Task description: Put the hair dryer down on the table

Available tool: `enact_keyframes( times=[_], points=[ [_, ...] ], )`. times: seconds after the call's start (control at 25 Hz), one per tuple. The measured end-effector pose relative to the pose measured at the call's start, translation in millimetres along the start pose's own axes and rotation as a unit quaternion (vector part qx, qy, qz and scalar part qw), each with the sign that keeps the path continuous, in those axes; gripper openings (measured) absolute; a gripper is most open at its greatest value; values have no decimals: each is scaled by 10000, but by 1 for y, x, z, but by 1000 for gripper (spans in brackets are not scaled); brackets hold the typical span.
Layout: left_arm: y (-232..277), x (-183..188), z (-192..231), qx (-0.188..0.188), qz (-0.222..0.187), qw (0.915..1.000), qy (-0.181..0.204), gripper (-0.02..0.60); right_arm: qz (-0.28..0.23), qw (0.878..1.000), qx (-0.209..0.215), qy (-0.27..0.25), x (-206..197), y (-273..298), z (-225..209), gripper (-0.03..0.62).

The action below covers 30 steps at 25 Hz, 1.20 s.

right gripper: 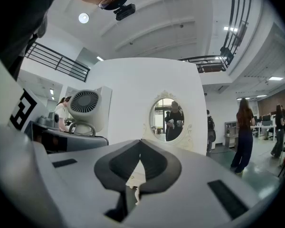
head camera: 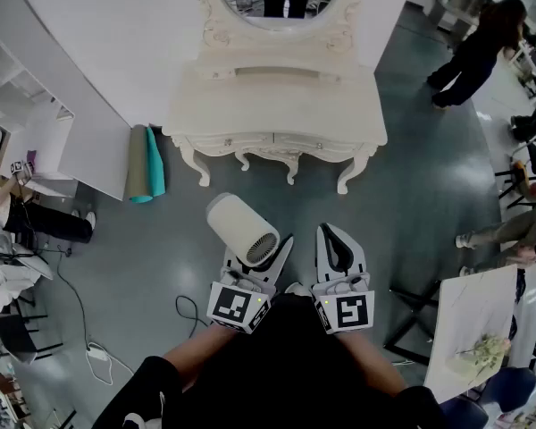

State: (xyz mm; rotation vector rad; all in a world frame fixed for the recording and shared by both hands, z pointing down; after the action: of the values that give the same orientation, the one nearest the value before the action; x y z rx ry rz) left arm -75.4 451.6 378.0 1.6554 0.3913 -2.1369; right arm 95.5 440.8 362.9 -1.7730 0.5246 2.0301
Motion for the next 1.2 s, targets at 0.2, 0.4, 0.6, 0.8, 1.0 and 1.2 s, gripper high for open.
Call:
enact_keyframes(
  times=[0.2, 0.4, 0.6, 0.8, 1.0, 1.2],
  points=[
    [10, -3, -12, 69, -13, 10000, 64, 245, -93, 10000, 28, -13, -1, -3, -15, 18],
    [17, -6, -24, 136, -92, 9998, 148, 246, -243, 9996, 107, 123, -4, -11, -30, 20],
    [23, -10, -37, 222, -155, 9994, 221, 247, -241, 9995, 150, 137, -12, -20, -46, 20],
    [28, -15, -54, 338, -197, 9989, 267, 245, -210, 9995, 143, 173, -22, -36, -60, 20],
    [34, -23, -64, 401, -48, 9987, 322, 246, -149, 9994, 121, 274, -34, -47, -73, 20],
    [46, -25, -65, 489, 106, 9982, 318, 247, -178, 9994, 60, 304, -37, -47, -90, 20]
  ],
)
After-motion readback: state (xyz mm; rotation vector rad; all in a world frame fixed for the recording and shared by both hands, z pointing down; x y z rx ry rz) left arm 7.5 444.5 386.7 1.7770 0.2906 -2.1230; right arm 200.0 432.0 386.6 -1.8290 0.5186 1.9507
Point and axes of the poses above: the fingertips, and each gripper's own axes: y forward along the fingers, z to its left, x out of its top, the point moved 9 cm from there along -y, backward along the fingers, and after that the axes turned 4 degrees about -y, right-handed, at the moved point
